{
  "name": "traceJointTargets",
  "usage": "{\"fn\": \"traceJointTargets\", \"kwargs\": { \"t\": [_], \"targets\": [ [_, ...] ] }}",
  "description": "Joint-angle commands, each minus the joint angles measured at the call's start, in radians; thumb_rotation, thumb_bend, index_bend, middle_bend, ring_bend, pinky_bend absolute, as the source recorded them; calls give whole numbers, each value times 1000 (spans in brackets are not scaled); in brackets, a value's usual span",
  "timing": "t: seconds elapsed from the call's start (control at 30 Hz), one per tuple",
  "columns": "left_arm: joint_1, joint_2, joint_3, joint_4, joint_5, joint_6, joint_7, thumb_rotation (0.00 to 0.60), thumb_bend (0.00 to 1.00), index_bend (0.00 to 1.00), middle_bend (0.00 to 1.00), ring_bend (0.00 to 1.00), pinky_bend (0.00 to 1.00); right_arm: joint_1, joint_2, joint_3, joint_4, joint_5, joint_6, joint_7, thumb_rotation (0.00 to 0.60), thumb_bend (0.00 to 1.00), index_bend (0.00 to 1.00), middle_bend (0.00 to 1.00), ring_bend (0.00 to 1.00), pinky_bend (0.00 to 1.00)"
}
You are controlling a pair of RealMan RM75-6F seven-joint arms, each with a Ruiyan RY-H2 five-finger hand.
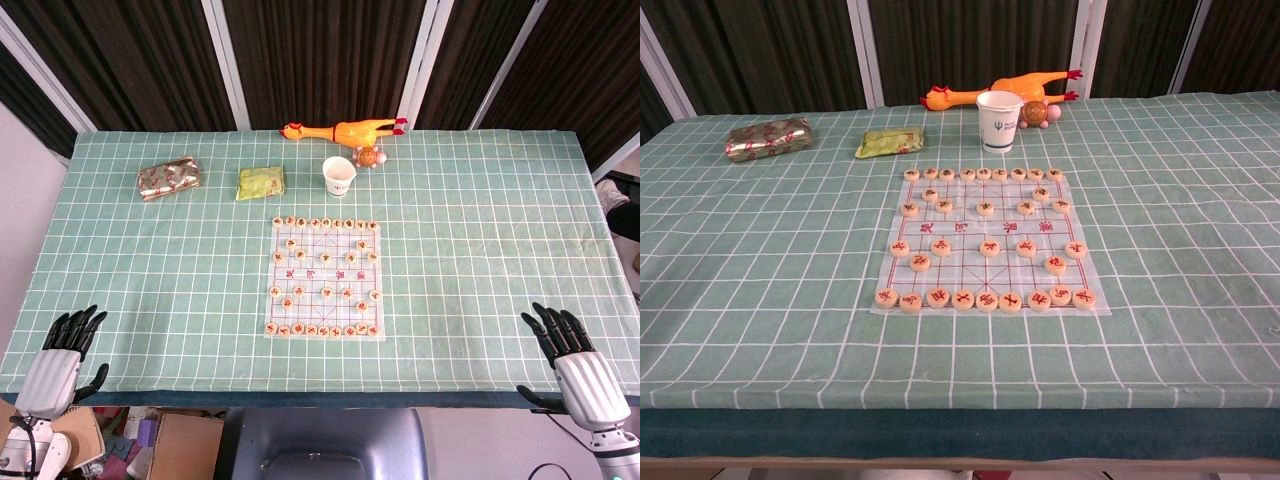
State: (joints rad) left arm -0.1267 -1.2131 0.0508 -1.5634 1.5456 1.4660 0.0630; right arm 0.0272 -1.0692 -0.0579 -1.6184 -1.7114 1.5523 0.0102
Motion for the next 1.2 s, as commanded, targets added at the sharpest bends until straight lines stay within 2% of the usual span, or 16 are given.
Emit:
{"fn": "traceJointTargets", "kwargs": {
  "t": [0.03,0.1,0.13,0.17,0.2,0.23,0.27,0.3,0.33,0.37,0.43,0.6,0.73,0.83,1.07,1.2],
  "targets": [
    [4,-2,4,-3,13,5,-1,600,397,0,0,0,46,0,-1,1,1,0,0,2,600,150,0,0,0,0],
    [-1,-10,8,-2,41,9,-16,600,396,0,0,0,59,1,1,0,2,2,-5,4,600,150,0,0,0,0],
    [-4,-23,5,1,56,17,-27,600,395,0,8,19,103,2,2,-1,0,2,-6,9,600,150,0,0,0,0],
    [-11,-48,-1,6,77,26,-41,600,392,0,27,54,154,2,1,0,-1,1,-5,14,600,150,0,0,0,0],
    [-21,-67,-8,10,94,28,-48,600,388,0,95,172,298,2,0,1,0,0,-4,13,600,150,0,0,0,0],
    [-35,-88,-21,12,111,31,-48,600,386,4,221,363,471,2,0,0,0,1,-6,9,600,150,0,0,0,0],
    [-49,-113,-36,7,121,33,-56,600,387,26,420,601,673,1,-2,1,-2,5,-8,5,600,150,0,0,0,0],
    [-70,-143,-49,-23,114,9,-95,600,390,58,602,784,821,1,-4,3,-5,11,-10,-1,600,150,0,0,0,0],
    [-85,-158,-59,-56,98,-15,-123,600,397,121,794,938,941,2,-6,5,-7,13,-12,-2,600,150,0,0,0,0],
    [-100,-170,-71,-87,78,-42,-129,600,402,167,881,985,985,3,-8,6,-10,14,-13,0,600,150,0,0,0,0],
    [-139,-184,-95,-142,34,-116,-26,600,412,251,971,1000,1000,5,-9,8,-10,14,-15,2,600,150,0,0,0,0],
    [-219,-288,-172,-234,-132,-229,305,600,413,249,1000,1000,1000,15,-9,12,-12,19,-29,17,600,150,0,0,0,0],
    [-263,-414,-223,-179,-206,-219,458,600,413,303,1000,1000,1000,23,-6,7,-12,13,-45,24,600,150,0,0,0,0],
    [-301,-506,-257,-75,-216,-183,581,600,405,339,1000,1000,1000,28,-8,5,-12,12,-55,19,600,150,0,0,0,0],
    [-380,-659,-312,80,-290,-200,671,600,395,366,1000,1000,1000,46,-11,4,-11,24,-95,18,600,150,0,0,0,0],
    [-426,-734,-335,165,-330,-231,669,600,393,375,1000,1000,1000,48,-7,6,-12,29,-92,46,600,151,0,0,0,0]
  ]
}}
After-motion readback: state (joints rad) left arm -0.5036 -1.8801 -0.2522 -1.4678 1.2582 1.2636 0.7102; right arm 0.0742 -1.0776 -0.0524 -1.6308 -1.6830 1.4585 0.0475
